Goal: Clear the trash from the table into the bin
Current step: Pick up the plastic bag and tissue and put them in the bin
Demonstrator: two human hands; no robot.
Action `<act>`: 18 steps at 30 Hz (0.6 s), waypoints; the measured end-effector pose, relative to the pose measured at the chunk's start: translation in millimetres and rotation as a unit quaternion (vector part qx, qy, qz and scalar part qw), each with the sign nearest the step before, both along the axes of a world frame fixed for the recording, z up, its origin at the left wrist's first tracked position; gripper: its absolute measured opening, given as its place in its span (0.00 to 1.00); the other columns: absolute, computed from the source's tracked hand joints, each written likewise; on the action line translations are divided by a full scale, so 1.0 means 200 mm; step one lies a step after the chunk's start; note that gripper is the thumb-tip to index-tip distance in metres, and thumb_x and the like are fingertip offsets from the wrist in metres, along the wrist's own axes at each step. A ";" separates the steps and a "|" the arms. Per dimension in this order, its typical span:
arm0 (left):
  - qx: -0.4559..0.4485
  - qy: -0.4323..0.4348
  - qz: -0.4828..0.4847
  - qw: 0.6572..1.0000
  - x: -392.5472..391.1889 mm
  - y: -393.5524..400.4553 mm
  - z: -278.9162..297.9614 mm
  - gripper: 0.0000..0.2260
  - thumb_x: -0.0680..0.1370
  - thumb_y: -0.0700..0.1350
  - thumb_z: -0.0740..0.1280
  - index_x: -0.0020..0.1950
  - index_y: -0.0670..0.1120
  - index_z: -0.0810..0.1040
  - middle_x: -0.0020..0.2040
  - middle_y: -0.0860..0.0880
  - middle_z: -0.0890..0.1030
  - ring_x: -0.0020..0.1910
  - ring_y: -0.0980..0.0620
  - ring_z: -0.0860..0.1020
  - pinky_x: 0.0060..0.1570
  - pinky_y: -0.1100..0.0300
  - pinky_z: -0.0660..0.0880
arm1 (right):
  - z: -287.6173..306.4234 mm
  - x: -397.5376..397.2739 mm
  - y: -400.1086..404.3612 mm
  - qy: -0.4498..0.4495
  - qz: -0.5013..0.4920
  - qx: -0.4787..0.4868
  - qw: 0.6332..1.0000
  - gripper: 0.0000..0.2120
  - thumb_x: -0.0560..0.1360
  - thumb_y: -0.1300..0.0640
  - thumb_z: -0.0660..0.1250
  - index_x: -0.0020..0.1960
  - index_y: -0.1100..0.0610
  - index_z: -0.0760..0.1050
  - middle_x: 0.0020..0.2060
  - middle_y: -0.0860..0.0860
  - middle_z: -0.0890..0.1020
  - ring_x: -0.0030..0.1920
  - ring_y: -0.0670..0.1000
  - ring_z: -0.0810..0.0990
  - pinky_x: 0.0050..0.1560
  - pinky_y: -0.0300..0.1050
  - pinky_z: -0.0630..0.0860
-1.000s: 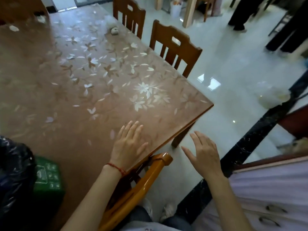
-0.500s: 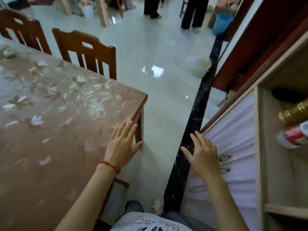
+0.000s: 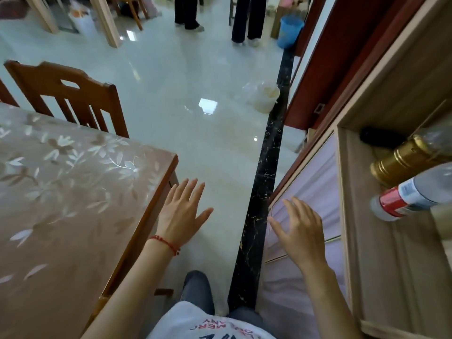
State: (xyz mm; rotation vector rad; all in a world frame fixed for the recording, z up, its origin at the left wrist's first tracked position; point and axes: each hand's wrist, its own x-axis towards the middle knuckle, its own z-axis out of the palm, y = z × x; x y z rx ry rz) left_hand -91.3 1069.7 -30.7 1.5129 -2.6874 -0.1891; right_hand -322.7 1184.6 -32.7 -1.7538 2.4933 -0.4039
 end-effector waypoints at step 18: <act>0.011 0.011 -0.032 0.999 -0.45 -1.15 0.00 0.33 0.76 0.64 0.43 0.66 0.42 0.71 0.64 0.41 0.76 0.65 0.40 0.72 0.63 0.44 0.67 | -0.02 -0.41 -0.99 -0.002 -0.054 -0.003 0.999 0.30 0.72 0.39 0.55 0.61 0.62 0.74 0.60 0.60 0.77 0.62 0.60 0.75 0.59 0.58 0.72</act>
